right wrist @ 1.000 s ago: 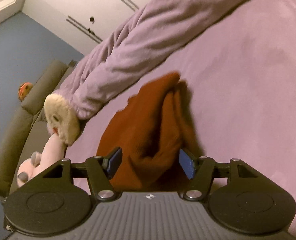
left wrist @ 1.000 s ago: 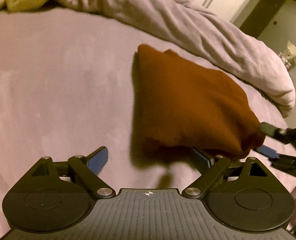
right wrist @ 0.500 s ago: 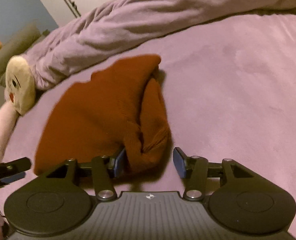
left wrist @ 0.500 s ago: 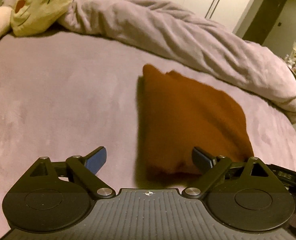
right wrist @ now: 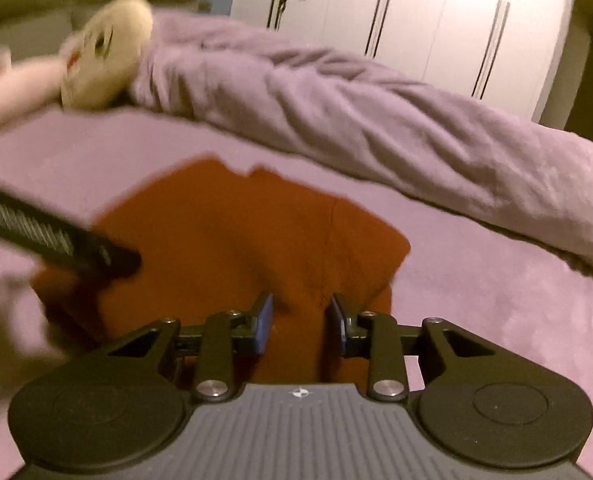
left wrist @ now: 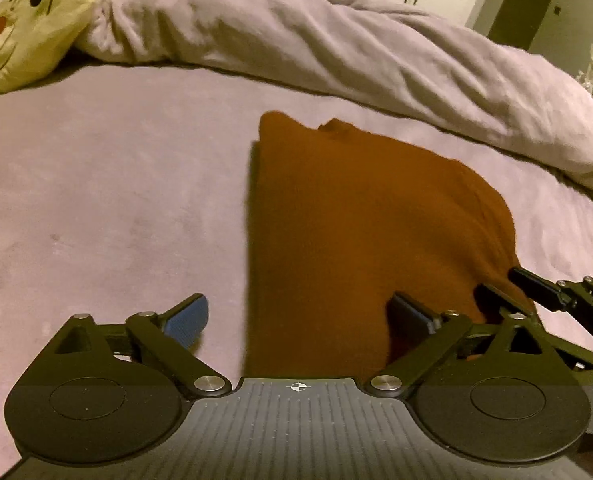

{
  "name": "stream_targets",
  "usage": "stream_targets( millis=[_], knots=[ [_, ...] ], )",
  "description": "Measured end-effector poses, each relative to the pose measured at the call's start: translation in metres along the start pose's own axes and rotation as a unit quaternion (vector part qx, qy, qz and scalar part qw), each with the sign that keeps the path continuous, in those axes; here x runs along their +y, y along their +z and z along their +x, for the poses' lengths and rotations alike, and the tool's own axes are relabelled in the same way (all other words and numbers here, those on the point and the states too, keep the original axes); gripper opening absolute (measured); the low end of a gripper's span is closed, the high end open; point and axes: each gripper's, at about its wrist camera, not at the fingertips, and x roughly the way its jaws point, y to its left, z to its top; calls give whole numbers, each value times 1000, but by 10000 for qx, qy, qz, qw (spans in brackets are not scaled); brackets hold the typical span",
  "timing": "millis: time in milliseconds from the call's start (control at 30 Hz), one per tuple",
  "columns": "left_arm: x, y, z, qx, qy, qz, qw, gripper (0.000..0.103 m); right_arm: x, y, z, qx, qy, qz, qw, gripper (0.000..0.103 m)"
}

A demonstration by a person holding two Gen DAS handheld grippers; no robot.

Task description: Fold small clothes

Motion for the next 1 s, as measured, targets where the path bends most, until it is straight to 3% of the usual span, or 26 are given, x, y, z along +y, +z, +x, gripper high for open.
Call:
stream_targets(
  millis=[200,300,467,700,833,1000],
  knots=[
    [4,-6,15,68,-75,8,9999,103,3,-6,21,27,-25,-258,9997,33],
    [9,-7,2,158,-82,-248,9995,103,-2,-3,13,172,97,-26,9998,33],
    [4,-19,-21,72,24,2,10000,103,-8,-4,-22,122,147,481,9987,33],
    [7,-24,-13,332,78,-140,9993,103,0,-21,-9,615,77,406,9973,35],
    [6,-25,-17,430,170,-51,9989,103,-8,-19,-1,775,237,639,9947,41],
    [0,-28,-29,413,435,177,9980,103,-7,-16,-10,1044,127,642,9924,52]
  ],
)
